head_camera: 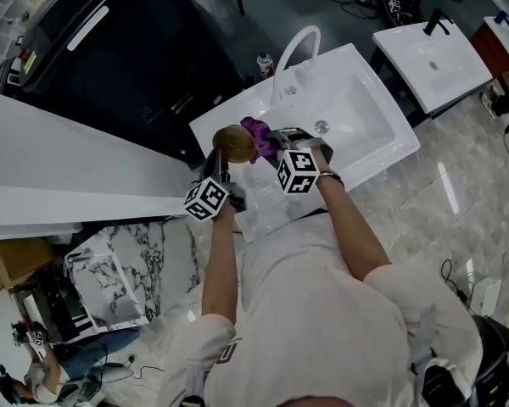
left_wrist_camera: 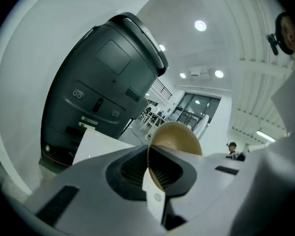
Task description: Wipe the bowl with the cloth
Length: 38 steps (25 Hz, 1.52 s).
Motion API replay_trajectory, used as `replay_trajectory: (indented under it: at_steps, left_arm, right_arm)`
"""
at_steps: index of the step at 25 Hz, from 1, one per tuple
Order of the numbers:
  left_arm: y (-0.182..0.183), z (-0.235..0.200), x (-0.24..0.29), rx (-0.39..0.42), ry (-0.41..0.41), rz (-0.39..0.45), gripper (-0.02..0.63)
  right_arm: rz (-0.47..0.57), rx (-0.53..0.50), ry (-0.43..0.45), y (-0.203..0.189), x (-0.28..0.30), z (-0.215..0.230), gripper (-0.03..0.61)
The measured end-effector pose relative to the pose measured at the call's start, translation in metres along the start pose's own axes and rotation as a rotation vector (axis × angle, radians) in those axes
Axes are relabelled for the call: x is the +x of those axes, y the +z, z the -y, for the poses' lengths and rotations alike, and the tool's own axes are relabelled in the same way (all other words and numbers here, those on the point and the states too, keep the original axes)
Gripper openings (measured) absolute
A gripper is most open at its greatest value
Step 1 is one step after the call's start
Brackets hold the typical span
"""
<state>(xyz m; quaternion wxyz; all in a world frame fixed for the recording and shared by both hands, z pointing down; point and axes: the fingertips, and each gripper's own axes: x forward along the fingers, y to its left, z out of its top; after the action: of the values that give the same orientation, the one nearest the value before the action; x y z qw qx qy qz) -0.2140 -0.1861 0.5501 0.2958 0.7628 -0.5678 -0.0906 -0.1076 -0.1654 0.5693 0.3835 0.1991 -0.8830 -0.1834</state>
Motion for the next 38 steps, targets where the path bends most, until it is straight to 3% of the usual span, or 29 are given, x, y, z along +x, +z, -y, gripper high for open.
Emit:
replay_trajectory:
  at_steps: [4, 10, 15, 22, 29, 35, 38]
  left_arm:
    - [-0.005, 0.004, 0.003, -0.173, -0.021, 0.012, 0.018]
    - [-0.008, 0.027, 0.007, -0.284, -0.156, 0.008, 0.018]
    - [-0.017, 0.057, 0.011, -0.390, -0.299, -0.045, 0.018]
    - [-0.028, 0.087, 0.002, -0.619, -0.509, -0.185, 0.018]
    - [-0.045, 0.095, -0.016, -0.565, -0.623, -0.353, 0.018]
    - [-0.060, 0.106, -0.026, -0.615, -0.700, -0.487, 0.020]
    - [-0.072, 0.107, -0.028, -0.604, -0.695, -0.554, 0.023]
  right_arm:
    - [0.014, 0.039, 0.019, 0.002, 0.001, -0.008, 0.104]
    - [0.027, 0.035, 0.067, 0.006, 0.005, -0.027, 0.104]
    - [0.100, 0.110, 0.088, 0.015, 0.006, -0.033, 0.104]
    - [0.162, 0.146, 0.056, 0.018, 0.002, -0.027, 0.104]
    - [0.151, 0.107, -0.010, 0.013, -0.003, -0.021, 0.104]
    - [0.130, 0.081, -0.092, 0.005, -0.016, -0.009, 0.104]
    - [0.104, 0.043, -0.122, -0.002, -0.024, -0.003, 0.104]
